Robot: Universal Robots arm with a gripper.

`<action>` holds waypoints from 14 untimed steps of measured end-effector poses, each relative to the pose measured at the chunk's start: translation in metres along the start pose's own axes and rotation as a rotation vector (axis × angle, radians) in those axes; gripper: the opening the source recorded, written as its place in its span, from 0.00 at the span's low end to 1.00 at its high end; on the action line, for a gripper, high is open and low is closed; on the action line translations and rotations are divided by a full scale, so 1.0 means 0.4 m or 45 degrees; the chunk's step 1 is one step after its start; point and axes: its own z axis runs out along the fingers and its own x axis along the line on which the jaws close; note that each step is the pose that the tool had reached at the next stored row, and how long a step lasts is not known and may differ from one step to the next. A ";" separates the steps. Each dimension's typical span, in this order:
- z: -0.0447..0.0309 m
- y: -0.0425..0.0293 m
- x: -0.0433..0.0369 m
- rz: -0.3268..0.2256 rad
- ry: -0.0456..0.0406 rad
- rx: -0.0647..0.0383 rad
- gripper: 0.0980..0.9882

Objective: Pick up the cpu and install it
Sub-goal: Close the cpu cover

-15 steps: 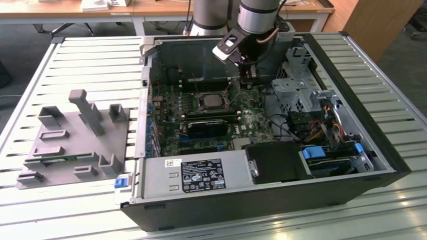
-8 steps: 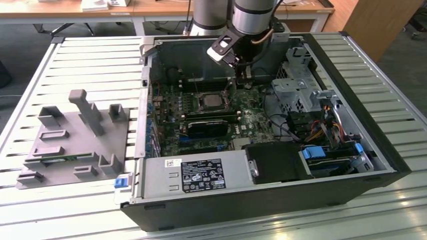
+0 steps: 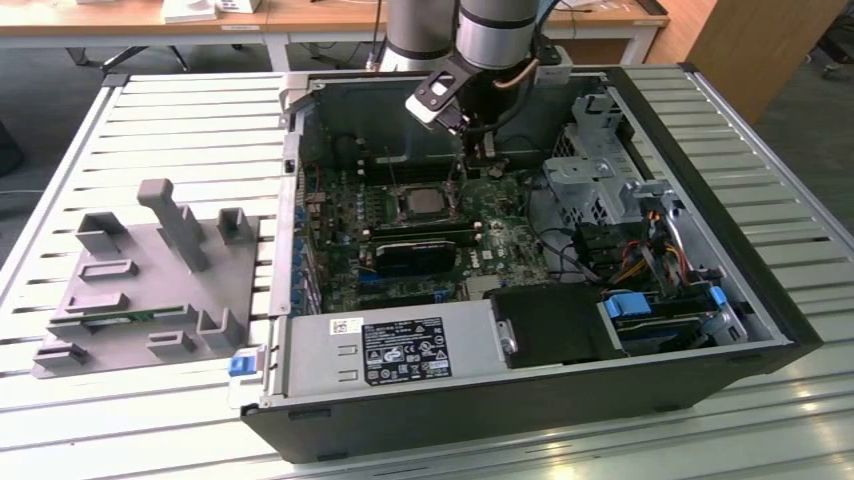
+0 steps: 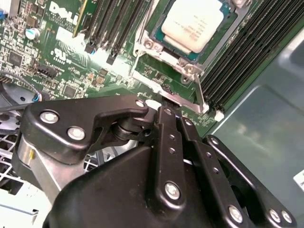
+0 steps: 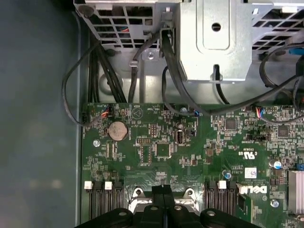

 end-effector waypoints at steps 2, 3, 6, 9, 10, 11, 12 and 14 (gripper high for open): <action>0.001 -0.005 0.000 0.000 0.000 0.000 0.01; 0.002 -0.007 0.000 0.000 0.000 0.000 0.01; 0.007 -0.012 0.000 0.000 0.000 0.002 0.01; 0.011 -0.018 0.000 0.000 0.000 0.003 0.01; 0.012 -0.020 0.000 0.000 0.000 0.003 0.01; 0.012 -0.023 0.000 0.000 0.000 0.003 0.01; 0.013 -0.027 0.000 0.000 0.000 0.003 0.01; 0.015 -0.034 -0.001 0.000 0.000 0.003 0.01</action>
